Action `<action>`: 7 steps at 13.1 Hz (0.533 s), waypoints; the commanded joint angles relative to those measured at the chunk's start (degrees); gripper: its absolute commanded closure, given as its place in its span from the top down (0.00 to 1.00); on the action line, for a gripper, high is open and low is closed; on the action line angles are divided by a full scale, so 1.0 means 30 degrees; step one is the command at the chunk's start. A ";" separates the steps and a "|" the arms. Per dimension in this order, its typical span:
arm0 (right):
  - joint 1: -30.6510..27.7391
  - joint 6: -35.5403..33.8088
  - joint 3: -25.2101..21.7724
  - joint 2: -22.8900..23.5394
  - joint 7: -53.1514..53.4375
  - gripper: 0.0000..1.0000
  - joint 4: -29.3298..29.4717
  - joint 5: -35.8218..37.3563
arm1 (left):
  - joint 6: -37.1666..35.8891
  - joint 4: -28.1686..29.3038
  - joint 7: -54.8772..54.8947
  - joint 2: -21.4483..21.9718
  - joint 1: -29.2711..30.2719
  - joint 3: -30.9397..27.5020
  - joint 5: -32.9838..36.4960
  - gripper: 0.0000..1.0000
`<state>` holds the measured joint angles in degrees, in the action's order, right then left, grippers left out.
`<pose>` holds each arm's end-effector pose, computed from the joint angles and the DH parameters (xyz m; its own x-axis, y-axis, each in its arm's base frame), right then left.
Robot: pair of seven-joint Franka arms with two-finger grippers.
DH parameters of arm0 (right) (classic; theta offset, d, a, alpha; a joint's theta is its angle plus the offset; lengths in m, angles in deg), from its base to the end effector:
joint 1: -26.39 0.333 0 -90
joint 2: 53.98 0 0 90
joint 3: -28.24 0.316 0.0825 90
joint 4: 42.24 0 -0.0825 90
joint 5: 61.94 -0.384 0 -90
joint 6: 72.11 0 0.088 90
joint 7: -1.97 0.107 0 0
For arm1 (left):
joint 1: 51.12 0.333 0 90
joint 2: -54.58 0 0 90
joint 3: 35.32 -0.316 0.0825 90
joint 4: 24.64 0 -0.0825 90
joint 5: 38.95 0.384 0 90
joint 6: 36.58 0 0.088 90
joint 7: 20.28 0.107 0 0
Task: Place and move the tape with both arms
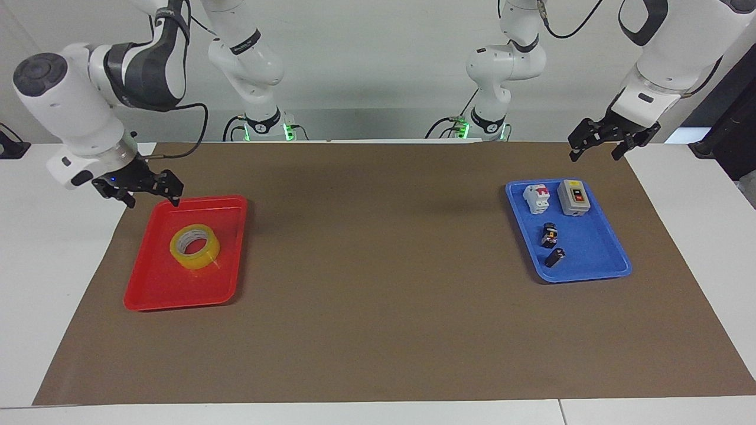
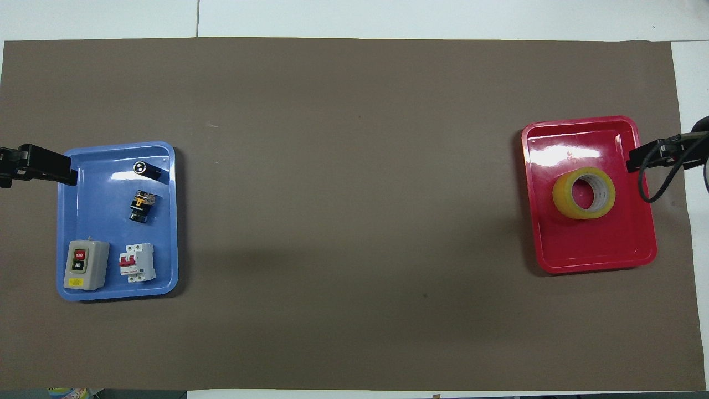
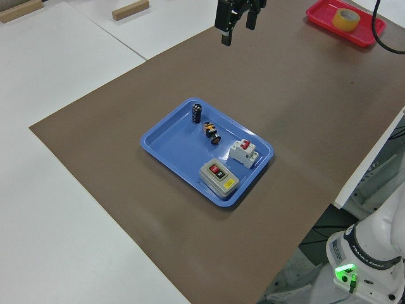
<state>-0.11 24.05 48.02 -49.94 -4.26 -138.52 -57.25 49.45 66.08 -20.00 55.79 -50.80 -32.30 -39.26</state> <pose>0.5708 -0.0808 0.5441 0.9972 0.0012 -0.0743 0.0049 -0.9988 0.0489 0.5398 -0.0264 0.6243 0.9968 -0.0522 -0.0607 -0.0520 -0.9986 0.0046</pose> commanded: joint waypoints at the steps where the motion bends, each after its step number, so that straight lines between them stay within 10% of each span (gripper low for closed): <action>1: 0.0187 -0.1811 0.0058 -0.0845 0.0552 1.00 0.1096 -0.0390 | 0.0209 0.0553 0.0171 0.0474 0.0038 -0.0127 -0.0454 1.00; 4: 0.2048 -0.3363 -0.0871 -0.2631 0.1223 1.00 0.1039 -0.0390 | 0.0209 0.0553 0.0171 0.0474 0.0038 -0.0127 -0.0454 1.00; 7: 0.7300 -0.5181 -0.6172 -0.2812 0.2544 1.00 0.1185 -0.0449 | 0.0209 0.0553 0.0171 0.0474 0.0038 -0.0127 -0.0454 1.00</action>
<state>15.77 10.64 35.95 -58.26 1.66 -134.82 -57.36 49.45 66.08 -20.00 55.79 -50.80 -32.30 -39.26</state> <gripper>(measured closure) 0.000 0.000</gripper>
